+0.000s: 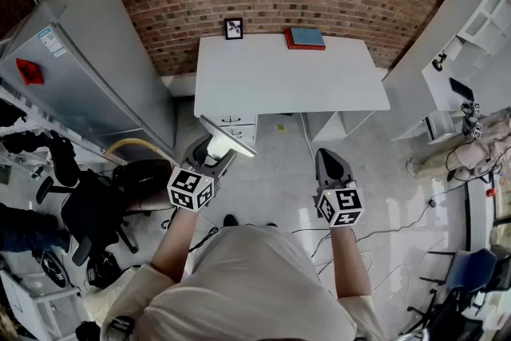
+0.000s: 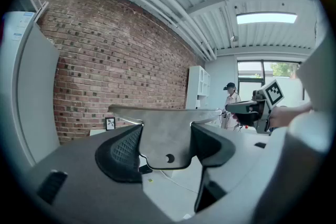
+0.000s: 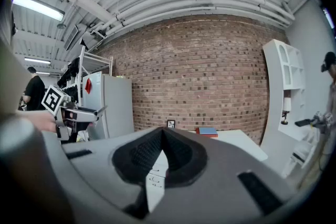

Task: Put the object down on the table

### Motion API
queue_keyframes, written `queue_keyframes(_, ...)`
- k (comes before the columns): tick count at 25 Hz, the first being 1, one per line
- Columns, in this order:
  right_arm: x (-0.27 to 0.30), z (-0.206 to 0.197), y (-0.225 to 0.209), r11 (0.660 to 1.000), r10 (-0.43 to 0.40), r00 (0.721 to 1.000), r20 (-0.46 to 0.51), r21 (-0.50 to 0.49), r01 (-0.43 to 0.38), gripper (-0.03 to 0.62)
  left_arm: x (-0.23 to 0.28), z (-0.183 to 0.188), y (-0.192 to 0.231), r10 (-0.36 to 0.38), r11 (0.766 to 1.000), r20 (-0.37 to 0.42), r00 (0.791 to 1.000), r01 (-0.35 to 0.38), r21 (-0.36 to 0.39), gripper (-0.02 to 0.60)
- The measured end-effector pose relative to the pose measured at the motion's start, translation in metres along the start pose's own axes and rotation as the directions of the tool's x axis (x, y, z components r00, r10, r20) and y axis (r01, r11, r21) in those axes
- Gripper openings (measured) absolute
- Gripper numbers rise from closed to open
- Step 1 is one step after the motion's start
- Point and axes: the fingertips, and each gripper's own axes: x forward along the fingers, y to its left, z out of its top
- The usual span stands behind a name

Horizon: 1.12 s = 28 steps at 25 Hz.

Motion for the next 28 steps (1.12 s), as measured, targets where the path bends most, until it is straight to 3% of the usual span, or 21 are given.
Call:
queue_keyframes(16,0.006,0.004,0.024,1.0,0.01,1.0,0.011,0.023,-0.011,0.002,-0.011,-0.001,0.012,-0.017,1.0,0.014,1.0,0.018,-0.01,0.278)
queue_keyframes(28,0.039,-0.004,0.06,0.999,-0.028,0.999,-0.021,0.04,0.029,0.002,-0.029,-0.011,0.056,-0.033,0.999,-0.002,0.999,0.033,-0.006,0.278)
